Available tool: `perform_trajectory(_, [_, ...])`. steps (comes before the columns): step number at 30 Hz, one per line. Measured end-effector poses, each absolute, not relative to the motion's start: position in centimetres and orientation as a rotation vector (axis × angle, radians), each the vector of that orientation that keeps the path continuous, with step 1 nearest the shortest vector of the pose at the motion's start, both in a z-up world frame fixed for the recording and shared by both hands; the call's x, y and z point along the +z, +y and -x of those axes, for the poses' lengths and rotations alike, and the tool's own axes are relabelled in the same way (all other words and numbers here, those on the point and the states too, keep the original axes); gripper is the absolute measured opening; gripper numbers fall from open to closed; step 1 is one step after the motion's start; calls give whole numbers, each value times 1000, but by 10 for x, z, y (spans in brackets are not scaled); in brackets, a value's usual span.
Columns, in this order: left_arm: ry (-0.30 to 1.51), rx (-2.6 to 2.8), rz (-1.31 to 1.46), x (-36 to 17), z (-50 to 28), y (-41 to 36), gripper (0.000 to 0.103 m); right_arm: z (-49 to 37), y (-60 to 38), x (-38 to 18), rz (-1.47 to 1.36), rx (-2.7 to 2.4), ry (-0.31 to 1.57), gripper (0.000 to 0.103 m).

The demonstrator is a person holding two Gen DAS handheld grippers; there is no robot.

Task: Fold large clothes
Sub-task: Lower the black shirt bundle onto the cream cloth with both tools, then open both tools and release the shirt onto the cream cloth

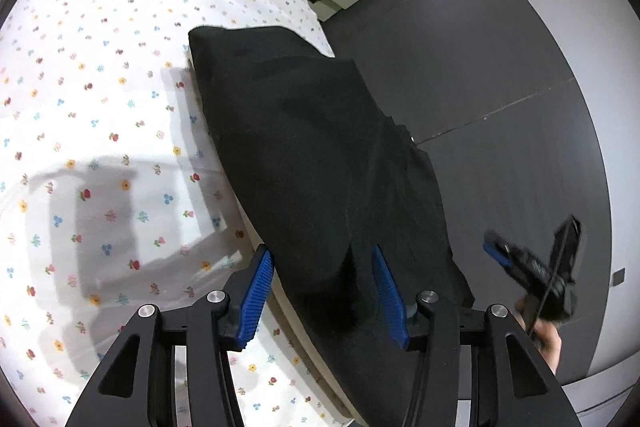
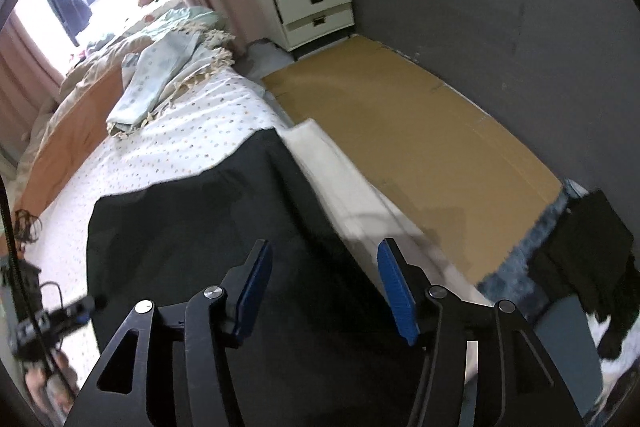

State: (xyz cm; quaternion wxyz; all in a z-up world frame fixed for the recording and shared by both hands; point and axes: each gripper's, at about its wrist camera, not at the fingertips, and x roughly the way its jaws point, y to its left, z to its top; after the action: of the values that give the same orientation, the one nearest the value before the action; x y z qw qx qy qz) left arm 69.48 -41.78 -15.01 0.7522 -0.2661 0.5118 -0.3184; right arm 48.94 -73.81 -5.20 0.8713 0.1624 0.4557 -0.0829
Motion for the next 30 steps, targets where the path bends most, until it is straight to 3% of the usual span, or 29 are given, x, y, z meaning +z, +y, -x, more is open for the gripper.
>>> perform_trajectory(10, [1102, -717, 529, -140, -684, -416, 52, -394, -753, -71, -472, -228, 931, 55])
perform_trajectory(18, [1105, -703, 502, -144, -685, -429, 52, -390, -757, -121, -603, -250, 919, 55])
perform_trajectory(19, [1108, -702, 501, -144, -686, -430, 52, -392, -760, -121, -610, -256, 888, 52])
perform_trajectory(21, [1113, -702, 499, -143, -688, -434, 52, -397, -765, -122, -619, -257, 864, 19])
perform_trajectory(22, [1114, -702, 496, -143, -690, -437, 52, -400, -768, -123, -633, -241, 862, 8])
perform_trajectory(30, [1063, -727, 468, -132, -693, -455, 52, -395, -788, -123, -635, -284, 795, 5])
